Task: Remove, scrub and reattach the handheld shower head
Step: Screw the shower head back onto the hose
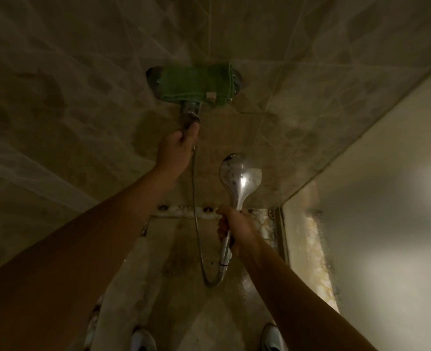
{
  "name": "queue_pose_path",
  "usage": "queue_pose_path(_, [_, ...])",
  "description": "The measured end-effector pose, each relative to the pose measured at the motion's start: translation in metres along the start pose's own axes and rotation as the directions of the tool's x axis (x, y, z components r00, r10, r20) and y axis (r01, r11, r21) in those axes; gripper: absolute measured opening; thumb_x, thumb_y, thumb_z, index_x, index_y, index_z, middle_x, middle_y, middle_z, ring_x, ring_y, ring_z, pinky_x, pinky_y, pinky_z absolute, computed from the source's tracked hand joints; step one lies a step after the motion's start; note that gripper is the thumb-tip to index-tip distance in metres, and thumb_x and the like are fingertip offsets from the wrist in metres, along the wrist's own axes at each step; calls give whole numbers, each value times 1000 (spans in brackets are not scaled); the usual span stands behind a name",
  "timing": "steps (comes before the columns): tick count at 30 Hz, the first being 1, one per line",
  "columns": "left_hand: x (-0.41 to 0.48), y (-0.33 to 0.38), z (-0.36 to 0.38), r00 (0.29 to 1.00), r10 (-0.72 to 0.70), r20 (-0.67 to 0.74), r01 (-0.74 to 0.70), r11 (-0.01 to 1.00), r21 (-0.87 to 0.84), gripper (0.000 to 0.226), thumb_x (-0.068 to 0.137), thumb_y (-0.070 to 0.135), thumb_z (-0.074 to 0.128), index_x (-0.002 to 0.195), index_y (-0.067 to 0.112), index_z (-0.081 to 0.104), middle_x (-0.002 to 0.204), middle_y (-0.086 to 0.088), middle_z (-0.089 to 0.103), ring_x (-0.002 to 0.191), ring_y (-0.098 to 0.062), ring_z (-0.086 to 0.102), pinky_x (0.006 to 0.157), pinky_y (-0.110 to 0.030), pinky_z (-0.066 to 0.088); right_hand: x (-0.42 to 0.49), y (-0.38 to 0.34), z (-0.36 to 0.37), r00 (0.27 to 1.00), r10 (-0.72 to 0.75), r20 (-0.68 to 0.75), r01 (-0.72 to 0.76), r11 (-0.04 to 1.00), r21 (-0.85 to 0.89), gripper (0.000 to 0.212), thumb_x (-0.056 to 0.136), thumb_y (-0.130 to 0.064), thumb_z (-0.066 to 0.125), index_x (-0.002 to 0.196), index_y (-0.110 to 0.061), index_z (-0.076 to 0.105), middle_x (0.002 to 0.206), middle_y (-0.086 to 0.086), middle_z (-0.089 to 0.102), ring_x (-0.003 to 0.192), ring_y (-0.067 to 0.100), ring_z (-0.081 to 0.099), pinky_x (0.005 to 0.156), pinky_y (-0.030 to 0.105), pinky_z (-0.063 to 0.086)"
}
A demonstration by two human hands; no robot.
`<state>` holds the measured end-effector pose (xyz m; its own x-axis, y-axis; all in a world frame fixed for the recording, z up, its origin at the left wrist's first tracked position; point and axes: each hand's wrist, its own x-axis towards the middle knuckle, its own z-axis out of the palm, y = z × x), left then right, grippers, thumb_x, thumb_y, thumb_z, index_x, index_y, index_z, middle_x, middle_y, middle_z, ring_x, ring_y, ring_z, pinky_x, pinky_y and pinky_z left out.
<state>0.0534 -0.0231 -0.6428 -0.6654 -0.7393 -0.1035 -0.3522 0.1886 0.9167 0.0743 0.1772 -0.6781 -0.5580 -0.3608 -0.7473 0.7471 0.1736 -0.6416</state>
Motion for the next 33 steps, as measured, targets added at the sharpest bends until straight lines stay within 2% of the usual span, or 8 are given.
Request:
queue_pose_path(3, [-3, 4, 2, 1000, 6, -1, -6, 999, -35, 69, 80, 72, 46, 61, 8, 64, 63, -9, 69, 70, -28, 70, 75, -49, 58, -1, 5, -7, 1000, 10, -23, -11, 999, -48, 11, 86, -6, 61, 80, -8, 52, 53, 3, 41, 44, 15, 38, 46, 29, 33])
queue_pose_path(6, [-3, 4, -5, 998, 49, 39, -50, 998, 35, 65, 81, 69, 47, 70, 10, 72, 74, -7, 75, 76, -23, 71, 80, -47, 56, -1, 4, -11, 999, 37, -33, -37, 999, -12, 17, 85, -7, 63, 75, -10, 51, 50, 2, 42, 42, 15, 38, 45, 28, 32])
queue_pose_path(10, [2, 4, -17, 994, 76, 77, -79, 996, 39, 63, 84, 59, 57, 85, -2, 73, 87, -22, 73, 87, -37, 70, 84, -53, 54, 1, 0, -18, 998, 33, -49, -32, 999, 23, 22, 80, -6, 65, 66, -11, 49, 46, 3, 42, 40, 19, 38, 48, 31, 30])
queue_pose_path(15, [-1, 4, -16, 993, 121, 5, -120, 981, 153, 54, 86, 54, 61, 63, 4, 65, 60, -12, 65, 59, -17, 64, 58, -38, 49, -2, 5, -27, 998, 37, -54, -36, 999, 19, 29, 83, -5, 65, 61, -12, 48, 45, 3, 40, 39, 17, 36, 47, 28, 31])
queue_pose_path(18, [0, 5, -14, 992, 129, -14, -122, 966, 227, 51, 87, 46, 66, 66, 0, 67, 70, -24, 69, 71, -37, 69, 66, -49, 55, -7, 5, -30, 999, 45, -30, -43, 997, 70, 30, 86, -3, 63, 61, -11, 47, 45, 3, 39, 40, 18, 35, 47, 28, 31])
queue_pose_path(26, [-9, 23, -13, 999, 39, 28, -47, 939, 341, 51, 92, 48, 59, 65, 4, 61, 74, -22, 68, 74, -36, 70, 72, -47, 56, -36, -2, -36, 997, 20, 71, -24, 998, 56, 33, 89, -4, 59, 61, -13, 43, 49, 4, 37, 44, 18, 33, 49, 29, 29])
queue_pose_path(30, [-33, 38, -6, 996, -57, 75, 24, 922, 387, 43, 92, 44, 59, 98, 2, 67, 98, -17, 71, 90, -33, 69, 78, -35, 54, -58, -16, -36, 991, -61, 122, 61, 998, 9, 33, 88, -10, 60, 58, -15, 50, 51, 3, 41, 46, 17, 38, 53, 31, 32])
queue_pose_path(33, [-71, 49, -2, 960, -159, 230, 88, 953, 291, 34, 93, 34, 60, 110, 4, 64, 103, -18, 70, 91, -36, 70, 82, -47, 58, -76, -34, -30, 983, -135, 123, 137, 990, -13, 28, 89, -9, 61, 64, -15, 53, 51, 2, 42, 44, 16, 39, 51, 32, 34])
